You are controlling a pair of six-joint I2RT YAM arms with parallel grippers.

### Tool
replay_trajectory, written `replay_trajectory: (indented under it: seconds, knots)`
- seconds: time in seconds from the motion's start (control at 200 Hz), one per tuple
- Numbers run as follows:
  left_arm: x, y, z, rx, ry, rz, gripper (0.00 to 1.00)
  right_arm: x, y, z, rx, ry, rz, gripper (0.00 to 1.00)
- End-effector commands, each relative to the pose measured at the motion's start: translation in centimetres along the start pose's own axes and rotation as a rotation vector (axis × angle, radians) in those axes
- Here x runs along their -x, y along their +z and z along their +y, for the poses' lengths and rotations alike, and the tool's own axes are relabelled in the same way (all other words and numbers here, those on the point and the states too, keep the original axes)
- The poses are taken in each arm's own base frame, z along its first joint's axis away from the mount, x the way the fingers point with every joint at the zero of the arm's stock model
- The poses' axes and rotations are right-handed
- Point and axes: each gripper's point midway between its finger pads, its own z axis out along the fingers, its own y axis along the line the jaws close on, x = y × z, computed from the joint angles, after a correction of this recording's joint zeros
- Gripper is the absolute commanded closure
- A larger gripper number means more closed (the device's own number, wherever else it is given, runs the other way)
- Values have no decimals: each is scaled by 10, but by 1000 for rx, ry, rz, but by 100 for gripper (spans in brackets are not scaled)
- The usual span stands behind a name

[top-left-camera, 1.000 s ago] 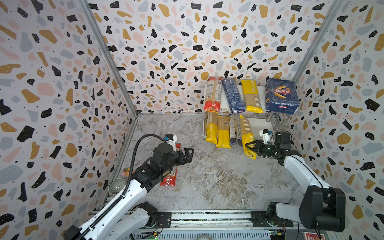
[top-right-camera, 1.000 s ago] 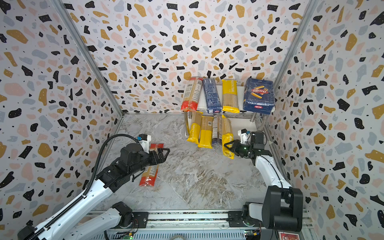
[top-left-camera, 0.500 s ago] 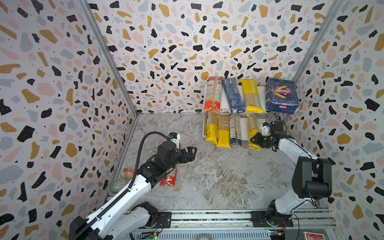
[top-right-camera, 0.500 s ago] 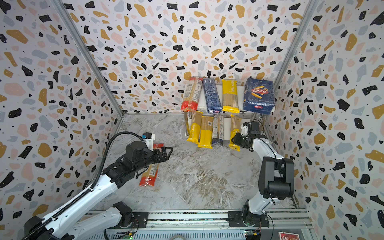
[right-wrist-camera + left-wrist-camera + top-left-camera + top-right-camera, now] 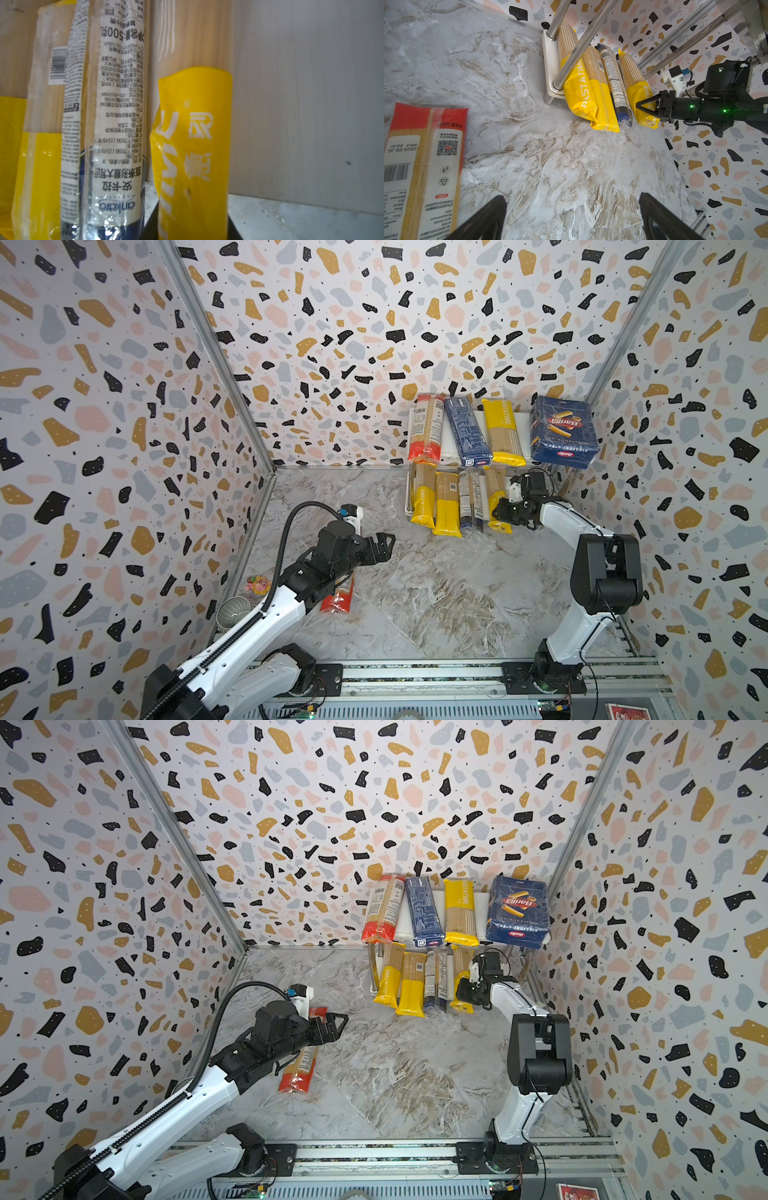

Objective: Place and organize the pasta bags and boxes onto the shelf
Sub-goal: 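Stand the yellow-banded bag on the lower shelf beside the ankara bag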

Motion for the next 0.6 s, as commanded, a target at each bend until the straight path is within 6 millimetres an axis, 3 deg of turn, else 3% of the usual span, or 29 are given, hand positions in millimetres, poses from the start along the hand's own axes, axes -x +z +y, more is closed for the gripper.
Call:
replay_trajectory:
  seconds: [0.0, 0.1, 0.295, 0.486, 0.596]
  knots:
    - [7, 0, -1, -11, 27, -28, 1, 41, -19, 17, 12, -74, -129, 82]
    - [4, 1, 2, -7, 25, -22, 0, 38, -13, 17, 13, -77, -116, 78]
    - [1, 1, 6, -1, 23, -19, 0, 36, -13, 17, 10, -79, -112, 58]
    - [-3, 2, 9, 6, 22, -7, 0, 34, -19, 22, 26, -85, -112, 29]
    - [-4, 0, 12, 20, 24, -9, 1, 36, -27, 20, 5, -85, -129, 21]
